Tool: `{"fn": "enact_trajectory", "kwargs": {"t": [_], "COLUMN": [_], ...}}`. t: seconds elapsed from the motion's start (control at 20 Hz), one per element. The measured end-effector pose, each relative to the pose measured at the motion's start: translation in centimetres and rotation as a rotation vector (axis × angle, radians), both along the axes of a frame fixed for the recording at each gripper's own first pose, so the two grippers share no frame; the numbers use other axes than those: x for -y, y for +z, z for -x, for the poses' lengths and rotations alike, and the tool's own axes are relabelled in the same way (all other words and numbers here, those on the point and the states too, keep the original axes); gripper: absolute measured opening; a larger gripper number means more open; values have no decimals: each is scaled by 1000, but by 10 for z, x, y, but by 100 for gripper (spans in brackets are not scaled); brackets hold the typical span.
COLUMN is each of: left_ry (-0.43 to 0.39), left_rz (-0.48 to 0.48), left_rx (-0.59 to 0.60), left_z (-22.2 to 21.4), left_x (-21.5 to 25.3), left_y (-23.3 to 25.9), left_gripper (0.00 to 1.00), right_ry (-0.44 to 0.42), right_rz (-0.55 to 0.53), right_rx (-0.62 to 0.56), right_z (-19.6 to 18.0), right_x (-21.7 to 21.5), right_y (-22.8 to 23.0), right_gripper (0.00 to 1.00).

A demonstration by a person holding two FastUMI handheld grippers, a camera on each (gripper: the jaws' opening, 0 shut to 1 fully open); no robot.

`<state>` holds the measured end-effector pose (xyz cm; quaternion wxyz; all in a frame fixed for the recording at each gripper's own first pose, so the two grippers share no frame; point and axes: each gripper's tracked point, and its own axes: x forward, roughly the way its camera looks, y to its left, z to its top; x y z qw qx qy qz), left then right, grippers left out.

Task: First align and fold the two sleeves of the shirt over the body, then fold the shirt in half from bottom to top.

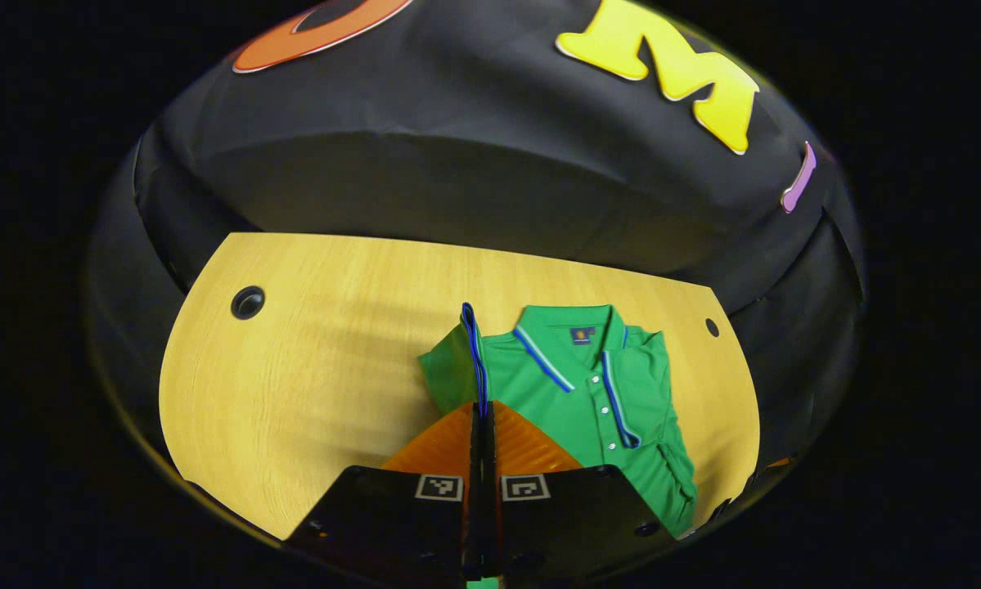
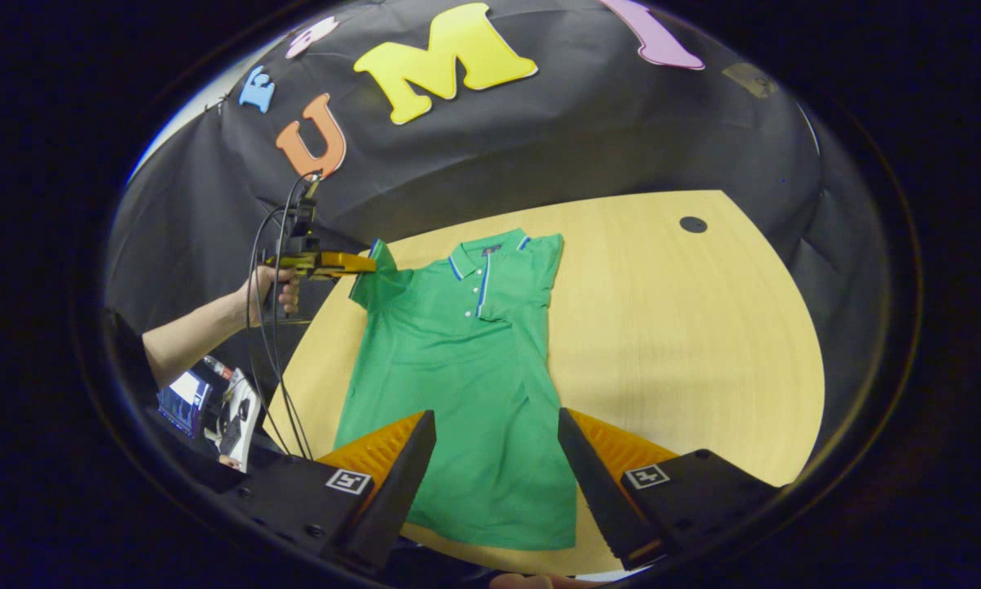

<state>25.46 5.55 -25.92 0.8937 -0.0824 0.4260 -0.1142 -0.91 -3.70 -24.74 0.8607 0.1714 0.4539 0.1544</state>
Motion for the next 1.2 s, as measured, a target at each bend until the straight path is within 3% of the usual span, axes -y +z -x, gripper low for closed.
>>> {"fn": "enact_trajectory", "kwargs": {"t": [0.25,0.45,0.55,0.65,0.7,0.8,0.85,0.9,0.95,1.05,1.1,1.15,1.2], "left_ry": [-87,-97,-87,-89,-92,-93,-92,-90,-85,-71,-61,-50,-39], "left_rz": [-1,43,41,44,38,0,-15,-25,-32,-45,-52,-54,-54], "left_rx": [-28,-82,-107,-96,-85,-56,-42,-24,-1,43,62,76,83], "left_z": [-5,-8,-6,-3,-1,5,13,21,32,60,77,94,118], "left_x": [85,139,150,154,151,140,134,126,118,99,91,83,73], "left_y": [-16,-46,-51,-48,-44,-34,-27,-18,-7,11,18,20,25], "left_gripper": [3,4,9,22,41,67,72,72,72,72,77,88,99], "right_ry": [-90,-143,-160,-174,-177,-167,-154,-140,-123,-75,-53,-34,-13], "right_rz": [-11,6,15,8,2,6,16,40,102,216,238,252,270], "right_rx": [-4,-12,-14,-14,-15,-10,-4,2,1,9,10,12,16], "right_z": [22,36,41,41,39,36,34,32,31,29,31,31,32], "right_x": [21,38,43,45,43,38,36,34,37,45,41,37,34], "right_y": [6,3,3,2,2,1,1,-1,-8,-18,-20,-21,-24], "right_gripper": [96,96,96,96,96,96,96,89,96,98,93,98,93]}}
